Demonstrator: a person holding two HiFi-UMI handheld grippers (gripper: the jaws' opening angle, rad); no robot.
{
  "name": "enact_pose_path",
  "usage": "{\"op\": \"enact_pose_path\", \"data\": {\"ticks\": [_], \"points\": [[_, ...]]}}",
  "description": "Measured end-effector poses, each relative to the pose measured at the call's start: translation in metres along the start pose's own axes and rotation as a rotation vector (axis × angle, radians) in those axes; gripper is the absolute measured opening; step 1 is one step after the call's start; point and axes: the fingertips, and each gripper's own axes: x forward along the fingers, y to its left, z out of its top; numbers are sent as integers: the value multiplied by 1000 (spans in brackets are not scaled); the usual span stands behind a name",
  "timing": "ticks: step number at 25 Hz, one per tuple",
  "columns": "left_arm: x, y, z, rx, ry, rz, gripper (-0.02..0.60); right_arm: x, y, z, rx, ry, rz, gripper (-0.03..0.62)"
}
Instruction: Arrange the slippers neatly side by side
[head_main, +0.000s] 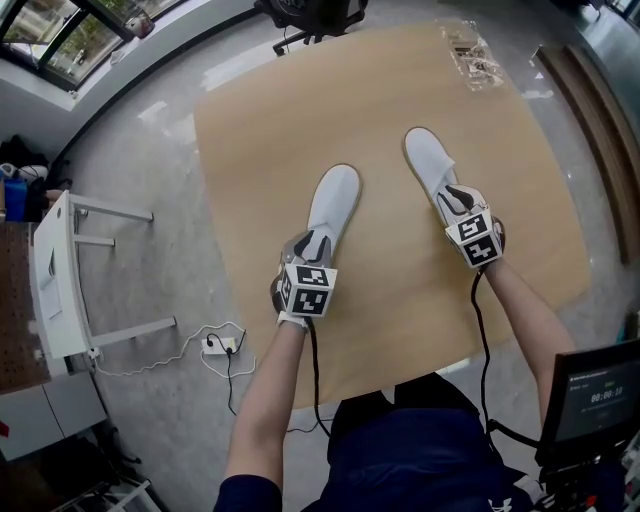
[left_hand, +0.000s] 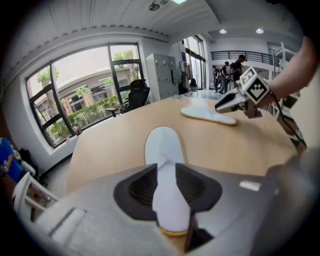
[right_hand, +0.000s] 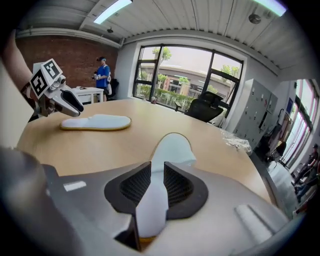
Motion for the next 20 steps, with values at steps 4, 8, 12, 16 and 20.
{"op": "enact_pose_path", "data": {"ticks": [4,8,12,16,20], "points": [[11,-2,-24,-67,89,-41,114,12,-7,-17,28,70,10,65],[8,-2,-36,-130,114,-44,114,17,-2,-32,80,116,40,48],[9,-6,-34,-135,112,-26,112,18,1,-33,87,117,58,32],[4,-14,-40,-208,119,-15,110,13,12,-35,86,118,65,31],[-5,-22,-42,-284,136,-2,109,5,26,-36,105,103,47,27]]}}
